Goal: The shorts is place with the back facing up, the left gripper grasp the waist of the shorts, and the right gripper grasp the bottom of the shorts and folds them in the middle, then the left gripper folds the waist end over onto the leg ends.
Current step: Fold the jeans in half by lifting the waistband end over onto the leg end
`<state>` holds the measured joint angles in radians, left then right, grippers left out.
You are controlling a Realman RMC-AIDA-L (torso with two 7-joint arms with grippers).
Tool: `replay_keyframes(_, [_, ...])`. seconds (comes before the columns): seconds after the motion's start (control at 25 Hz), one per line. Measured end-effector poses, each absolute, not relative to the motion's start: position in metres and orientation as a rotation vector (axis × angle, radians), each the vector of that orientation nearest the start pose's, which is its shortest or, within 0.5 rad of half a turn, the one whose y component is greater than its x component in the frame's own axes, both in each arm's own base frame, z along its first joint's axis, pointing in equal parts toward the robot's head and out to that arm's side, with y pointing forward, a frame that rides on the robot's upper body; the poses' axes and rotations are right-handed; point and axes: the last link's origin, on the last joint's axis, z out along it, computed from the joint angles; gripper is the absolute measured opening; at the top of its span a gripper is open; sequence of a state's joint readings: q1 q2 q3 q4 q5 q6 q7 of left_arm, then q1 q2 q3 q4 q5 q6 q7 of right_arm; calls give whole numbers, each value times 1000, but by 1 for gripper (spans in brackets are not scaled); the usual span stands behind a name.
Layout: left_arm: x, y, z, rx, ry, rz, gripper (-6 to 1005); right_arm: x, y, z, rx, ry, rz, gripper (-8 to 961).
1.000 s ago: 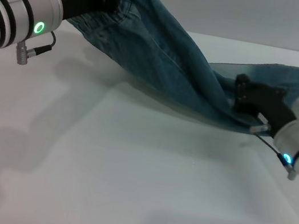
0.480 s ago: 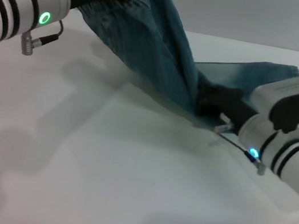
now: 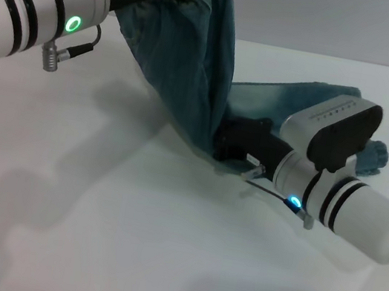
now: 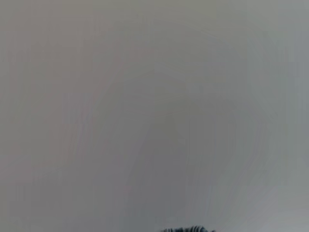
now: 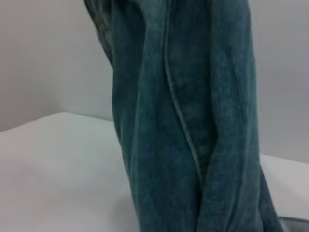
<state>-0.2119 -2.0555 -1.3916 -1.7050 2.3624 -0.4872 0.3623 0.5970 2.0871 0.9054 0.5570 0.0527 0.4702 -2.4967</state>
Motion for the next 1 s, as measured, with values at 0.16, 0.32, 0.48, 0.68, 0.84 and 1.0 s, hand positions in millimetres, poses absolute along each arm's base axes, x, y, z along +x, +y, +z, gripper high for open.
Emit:
replay_keyframes(0.16, [-107, 356, 25, -2104, -663, -652, 44, 214, 360, -126, -2266, 740, 607, 37])
replay_keyframes(0.32, [-111, 355, 26, -2100, -666, -647, 45, 236, 359, -103, -2136, 783, 637, 41])
replay_keyframes(0.48, [-109, 354, 27, -2100, -660, -651, 45, 251, 361, -88, -2049, 798, 638, 45])
replay_keyframes(0.68, [-94, 346, 24, -2131, -623, -684, 44, 248, 365, -90, -2049, 806, 634, 50])
replay_keyframes(0.84, [-85, 340, 19, -2158, -599, -700, 45, 233, 371, -100, -2110, 785, 629, 53])
replay_keyframes(1.0, [-78, 337, 17, -2174, -575, -712, 45, 215, 373, -112, -2170, 821, 661, 57])
